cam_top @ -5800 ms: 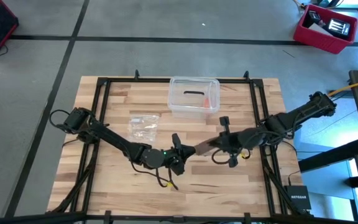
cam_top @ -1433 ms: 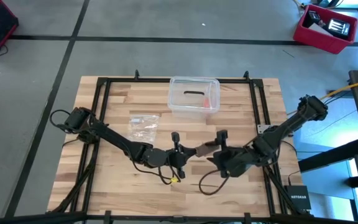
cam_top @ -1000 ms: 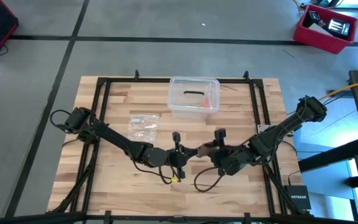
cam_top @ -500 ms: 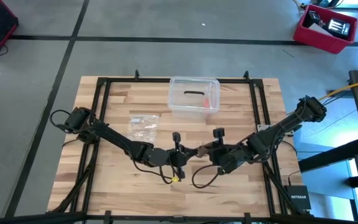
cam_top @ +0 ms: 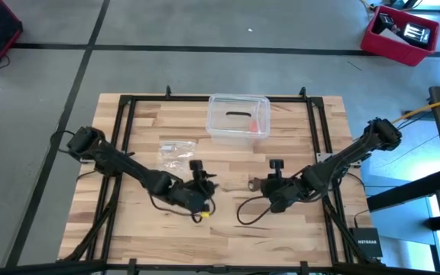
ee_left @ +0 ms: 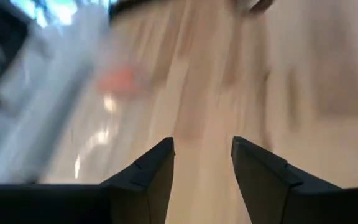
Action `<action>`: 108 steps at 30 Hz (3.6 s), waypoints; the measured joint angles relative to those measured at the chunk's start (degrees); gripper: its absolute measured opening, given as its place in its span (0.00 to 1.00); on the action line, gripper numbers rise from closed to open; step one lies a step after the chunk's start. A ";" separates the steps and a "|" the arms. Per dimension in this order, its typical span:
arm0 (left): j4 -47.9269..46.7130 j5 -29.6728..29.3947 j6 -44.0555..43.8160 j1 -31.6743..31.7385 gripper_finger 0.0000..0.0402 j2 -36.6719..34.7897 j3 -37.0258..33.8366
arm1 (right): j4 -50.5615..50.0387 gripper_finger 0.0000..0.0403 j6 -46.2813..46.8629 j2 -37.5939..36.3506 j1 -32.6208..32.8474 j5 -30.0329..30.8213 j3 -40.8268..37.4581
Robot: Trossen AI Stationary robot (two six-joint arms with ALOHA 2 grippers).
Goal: Roll bandage
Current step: Roll the brown bandage, then open the transparent zip bag
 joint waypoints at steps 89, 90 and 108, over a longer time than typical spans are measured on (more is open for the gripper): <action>13.13 23.53 -54.25 1.92 0.34 -18.21 -37.80 | 80.20 0.72 -7.88 31.06 -15.72 -6.08 -14.58; 13.02 24.37 -54.37 1.98 0.34 -18.21 -37.80 | 80.20 0.72 -7.89 31.06 -15.72 -5.94 -14.58; 2.55 27.97 -71.21 2.29 0.34 -24.06 -37.72 | 80.13 0.72 -8.26 31.06 -15.69 -5.91 -14.58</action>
